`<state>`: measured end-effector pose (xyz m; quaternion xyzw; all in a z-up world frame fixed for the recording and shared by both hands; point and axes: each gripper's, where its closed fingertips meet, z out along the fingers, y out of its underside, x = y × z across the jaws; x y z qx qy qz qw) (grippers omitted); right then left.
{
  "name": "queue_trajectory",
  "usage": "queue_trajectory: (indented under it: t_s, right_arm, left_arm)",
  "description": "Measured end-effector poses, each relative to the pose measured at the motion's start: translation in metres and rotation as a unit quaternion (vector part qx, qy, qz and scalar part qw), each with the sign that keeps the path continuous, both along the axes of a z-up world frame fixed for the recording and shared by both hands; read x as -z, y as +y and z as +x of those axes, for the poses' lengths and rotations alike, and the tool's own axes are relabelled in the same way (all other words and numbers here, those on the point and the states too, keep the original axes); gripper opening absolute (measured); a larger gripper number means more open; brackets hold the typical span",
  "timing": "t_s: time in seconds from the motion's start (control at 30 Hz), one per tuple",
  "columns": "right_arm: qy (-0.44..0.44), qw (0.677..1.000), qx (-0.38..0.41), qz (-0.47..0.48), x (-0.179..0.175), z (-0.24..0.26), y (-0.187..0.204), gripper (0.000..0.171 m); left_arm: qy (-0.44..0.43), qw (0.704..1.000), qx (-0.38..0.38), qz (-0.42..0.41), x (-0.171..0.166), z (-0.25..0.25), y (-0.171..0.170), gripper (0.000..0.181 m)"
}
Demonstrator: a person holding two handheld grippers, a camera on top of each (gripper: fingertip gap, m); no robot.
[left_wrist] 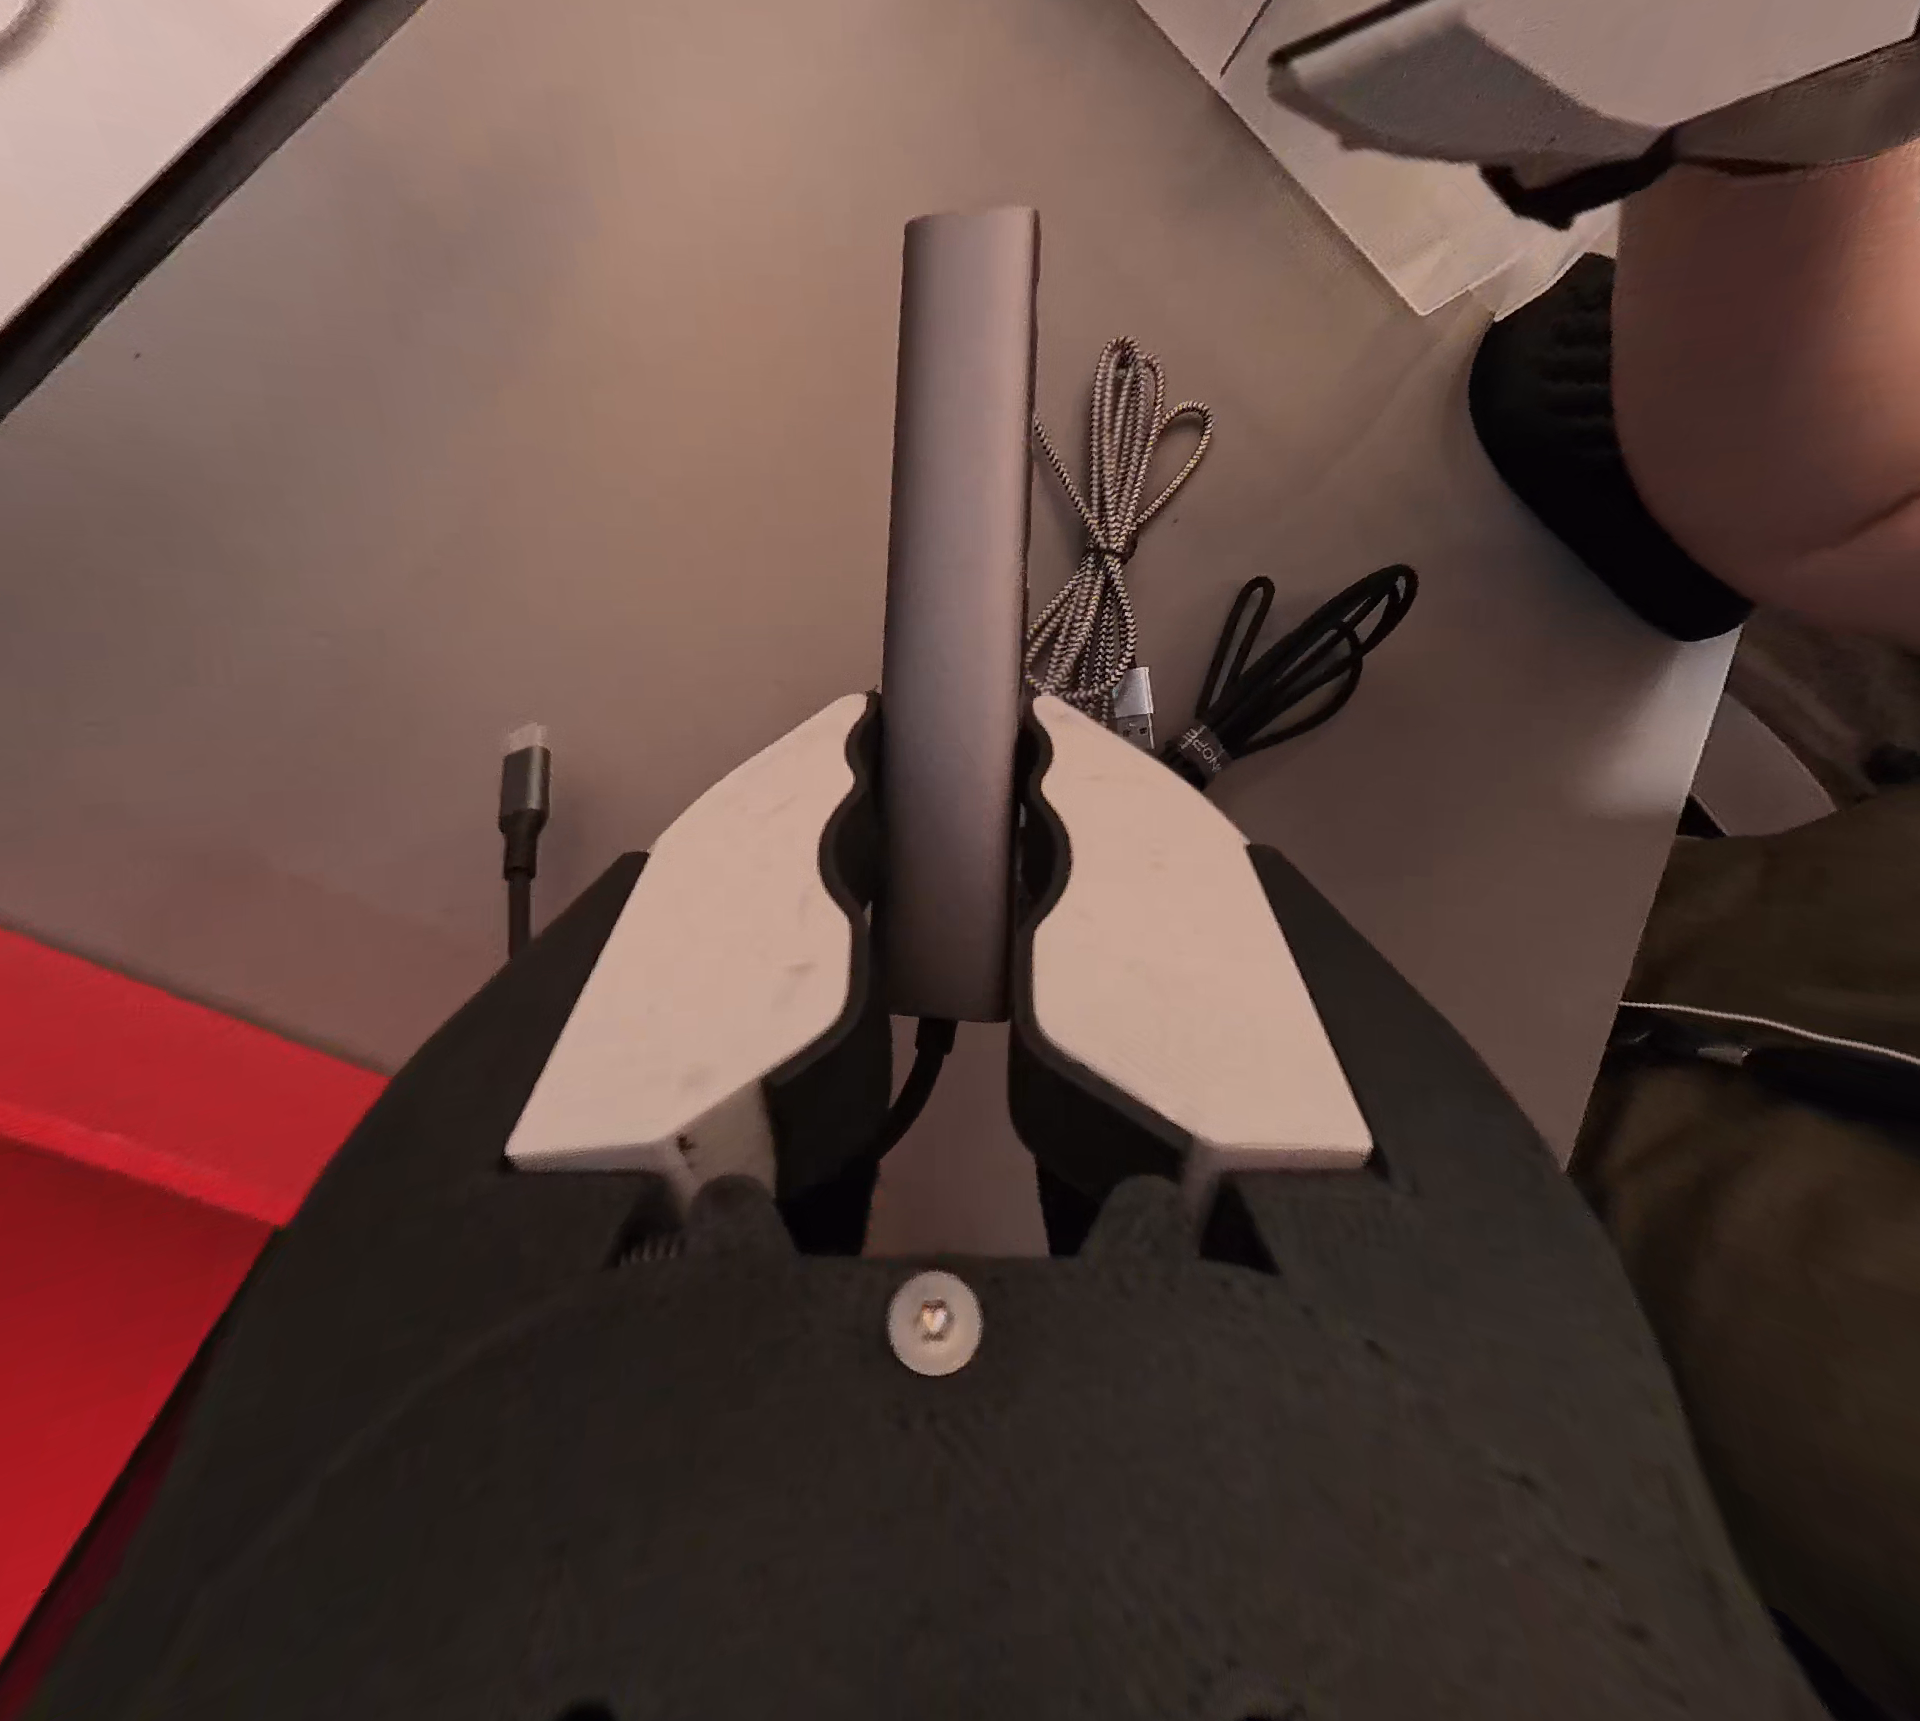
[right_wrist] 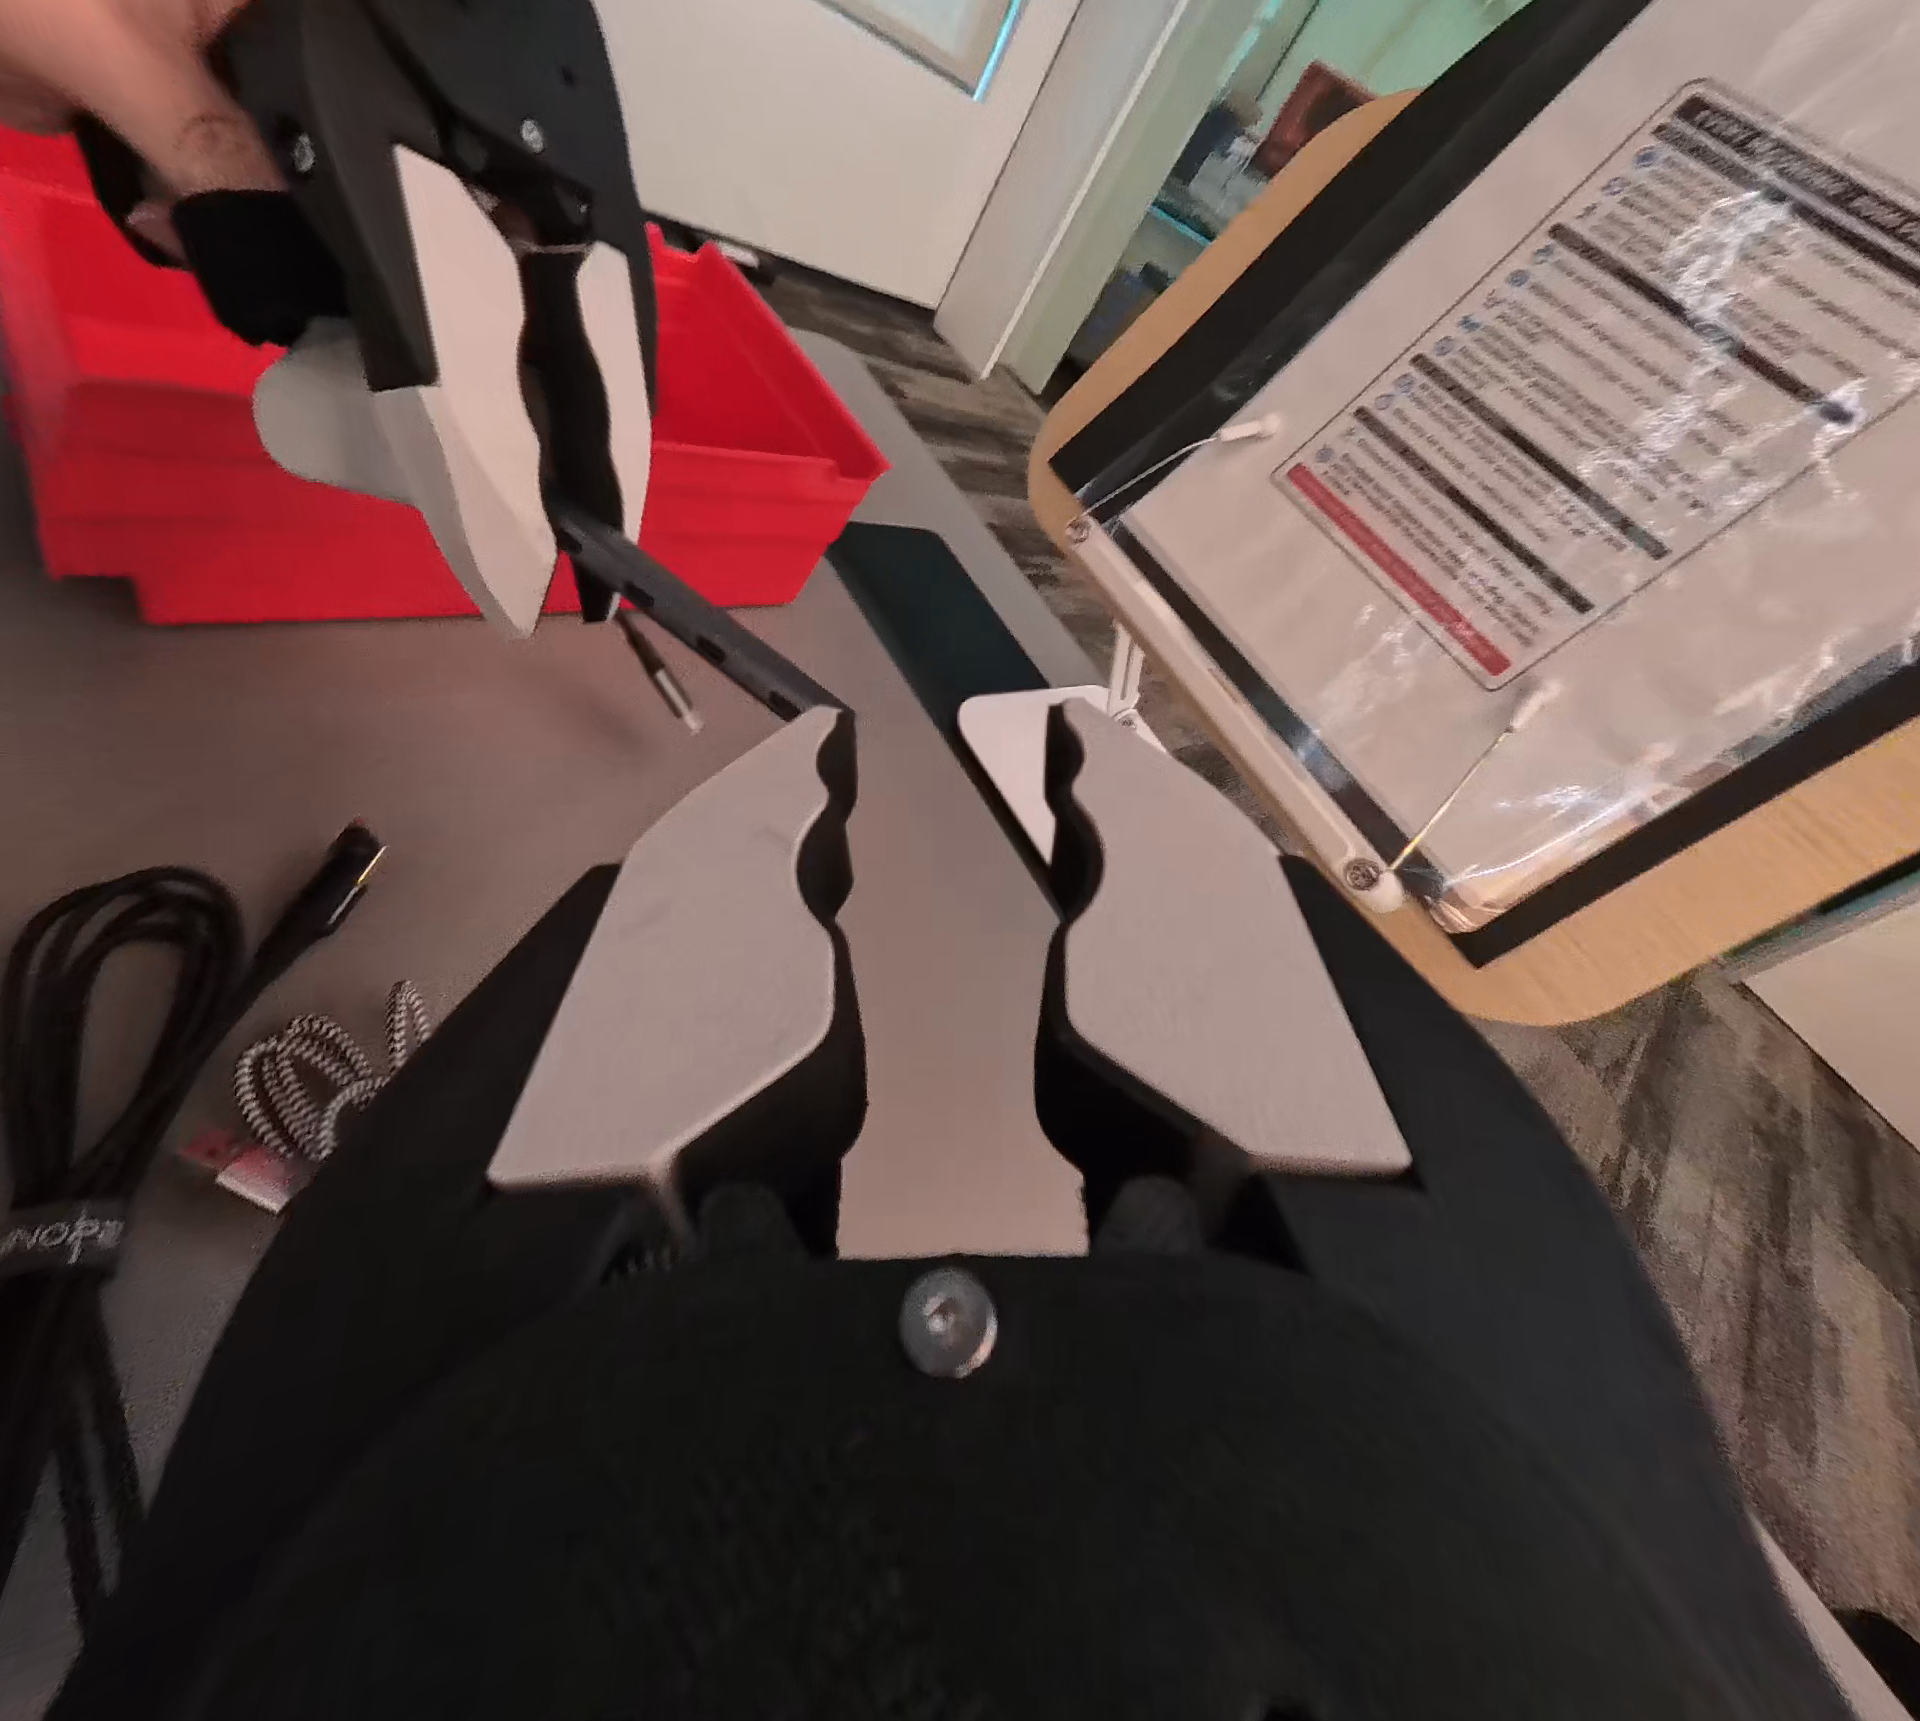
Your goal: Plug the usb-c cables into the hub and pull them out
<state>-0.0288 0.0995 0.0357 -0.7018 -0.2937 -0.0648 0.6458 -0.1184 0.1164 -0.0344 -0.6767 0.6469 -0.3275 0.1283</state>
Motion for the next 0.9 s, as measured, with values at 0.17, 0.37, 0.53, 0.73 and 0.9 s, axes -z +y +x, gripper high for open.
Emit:
queue_trajectory:
  t_s: [0.17, 0.37, 0.53, 0.73, 0.9]
  right_arm:
    - [0.033, 0.999, -0.005, 0.005, -0.005, 0.0, -0.001, 0.034]
    - [0.053, 0.999, 0.014, 0.003, -0.007, 0.005, 0.002, 0.031]
    - [0.005, 0.998, 0.055, 0.03, -0.01, 0.014, 0.005, 0.031]
    - [0.04, 0.995, 0.071, 0.062, -0.027, 0.013, -0.001, 0.033]
    - [0.12, 0.985, 0.056, 0.113, -0.05, 0.009, -0.011, 0.035]
  left_arm:
    - [-0.007, 1.0, -0.006, -0.007, -0.006, 0.0, -0.002, 0.022]
    - [-0.01, 1.0, -0.016, 0.006, -0.013, -0.002, -0.001, 0.022]
    - [-0.019, 1.0, -0.022, 0.012, -0.022, -0.001, -0.002, 0.022]
    - [-0.056, 0.998, -0.016, 0.028, -0.044, -0.001, -0.012, 0.022]
    - [-0.072, 0.996, -0.031, 0.029, -0.052, -0.002, -0.007, 0.022]
